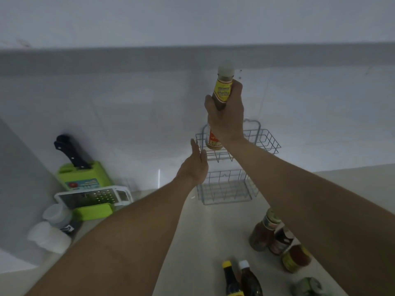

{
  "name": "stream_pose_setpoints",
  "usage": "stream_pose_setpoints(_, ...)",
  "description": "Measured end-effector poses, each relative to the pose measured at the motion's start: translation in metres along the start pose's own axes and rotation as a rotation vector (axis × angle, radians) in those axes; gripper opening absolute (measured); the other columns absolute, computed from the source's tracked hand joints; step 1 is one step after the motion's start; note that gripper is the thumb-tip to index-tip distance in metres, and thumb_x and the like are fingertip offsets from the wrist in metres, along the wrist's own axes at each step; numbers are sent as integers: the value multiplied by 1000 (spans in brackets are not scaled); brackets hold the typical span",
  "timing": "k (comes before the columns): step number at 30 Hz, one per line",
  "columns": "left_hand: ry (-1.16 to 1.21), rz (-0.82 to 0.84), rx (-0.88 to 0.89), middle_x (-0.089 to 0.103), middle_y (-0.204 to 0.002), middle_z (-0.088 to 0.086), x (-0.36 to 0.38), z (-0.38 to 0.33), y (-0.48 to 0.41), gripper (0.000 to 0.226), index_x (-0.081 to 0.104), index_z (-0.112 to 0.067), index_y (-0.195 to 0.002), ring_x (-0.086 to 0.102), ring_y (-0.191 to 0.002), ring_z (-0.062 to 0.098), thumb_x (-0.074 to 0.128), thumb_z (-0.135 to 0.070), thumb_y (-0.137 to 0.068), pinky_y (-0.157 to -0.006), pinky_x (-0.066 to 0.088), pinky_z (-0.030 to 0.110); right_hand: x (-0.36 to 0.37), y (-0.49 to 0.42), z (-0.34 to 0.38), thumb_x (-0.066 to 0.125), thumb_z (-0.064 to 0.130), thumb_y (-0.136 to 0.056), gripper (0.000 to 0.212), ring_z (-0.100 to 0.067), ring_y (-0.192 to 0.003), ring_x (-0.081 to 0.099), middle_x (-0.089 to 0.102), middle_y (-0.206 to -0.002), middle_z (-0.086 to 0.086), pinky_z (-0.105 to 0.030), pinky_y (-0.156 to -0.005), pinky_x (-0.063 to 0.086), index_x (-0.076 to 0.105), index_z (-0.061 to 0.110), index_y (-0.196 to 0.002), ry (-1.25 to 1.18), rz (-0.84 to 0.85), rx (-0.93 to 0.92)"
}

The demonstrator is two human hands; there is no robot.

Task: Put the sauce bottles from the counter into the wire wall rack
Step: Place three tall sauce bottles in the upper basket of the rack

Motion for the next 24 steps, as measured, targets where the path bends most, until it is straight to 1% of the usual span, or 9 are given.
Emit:
stream_pose_setpoints(3, 66, 18, 8, 40, -159, 18, 0, 5, -3, 61, -10, -31, -161, 56, -130, 40, 12, -49, -106, -112, 43, 46, 13, -5, -13, 64, 19, -89, 46, -30, -78, 63, 60, -97, -15, -47, -67, 58, 40, 12, -127, 15, 57, -5)
stream_pose_setpoints(5, 60, 34, 48, 28, -166, 10, -3, 6, -3, 59, -8, -34, -161, 45, -141, 36, 11, -49, -106, -119, 34, 44, 21, -3, -24, 64, 20, -89, 46, -31, -79, 63, 59, -98, -15, -49, -66, 57, 38, 13, -127, 20, 83, 23)
stream_pose_setpoints(10, 53, 49, 105, 31, -165, 6, -7, 6, -2, 58, -5, -34, -161, 47, -141, 32, 10, -49, -107, -118, 37, 45, 33, 20, -49, 68, 22, -91, 48, -31, -88, 61, 57, -103, -16, -49, -73, 56, 38, 8, -126, 52, 134, 84)
stream_pose_setpoints(14, 83, 44, 152, 46, -155, 5, -5, 8, -3, 57, -6, -36, -160, 68, -101, 22, 12, -47, -107, -91, 55, 36, 30, 27, -59, 76, 35, -84, 59, -25, -94, 63, 59, -106, -13, -39, -79, 57, 38, 12, -123, 39, 157, 179)
stream_pose_setpoints(17, 128, 40, 166, 47, -154, 8, -2, 9, -6, 57, -6, -39, -160, 66, -94, 20, 14, -48, -107, -80, 55, 31, 26, 39, -68, 78, 32, -83, 67, -26, -106, 61, 58, -119, -12, -36, -87, 54, 36, 9, -130, 29, 238, 262)
stream_pose_setpoints(18, 140, 40, 164, 47, -154, 8, -1, 10, -8, 57, -6, -40, -160, 65, -97, 21, 15, -48, -107, -81, 56, 36, 24, 46, -73, 77, 31, -85, 66, -26, -107, 61, 58, -121, -11, -33, -86, 53, 36, 9, -132, 52, 273, 284)
stream_pose_setpoints(20, 200, 64, 161, 43, -157, 8, 1, 10, -11, 56, -2, -38, -161, 59, -121, 25, 14, -45, -109, -106, 49, 43, 20, 59, -82, 73, 30, -88, 59, -27, -102, 62, 60, -117, -12, -29, -78, 50, 38, 8, -129, 162, 347, 286)
stream_pose_setpoints(22, 279, 86, 153, 46, -153, 7, 3, 12, -13, 53, 10, -33, -162, 54, -128, 20, 13, -43, -109, -107, 44, 26, 18, 63, -85, 71, 32, -90, 54, -27, -92, 62, 61, -110, -12, -25, -69, 46, 39, 6, -126, 253, 394, 285)
stream_pose_setpoints(24, 300, 85, 148, 52, -143, 10, 3, 13, -14, 51, 18, -29, -160, 57, -116, 14, 12, -40, -110, -88, 44, 6, 16, 60, -85, 70, 35, -90, 54, -26, -84, 63, 62, -102, -10, -20, -58, 42, 40, 5, -122, 295, 421, 324)
Point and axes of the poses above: each hand's wrist, its own y-axis away from the middle knuckle, its own x-axis out of the palm, z = x × y, the point moved 4 cm from there along -y, towards the middle knuckle
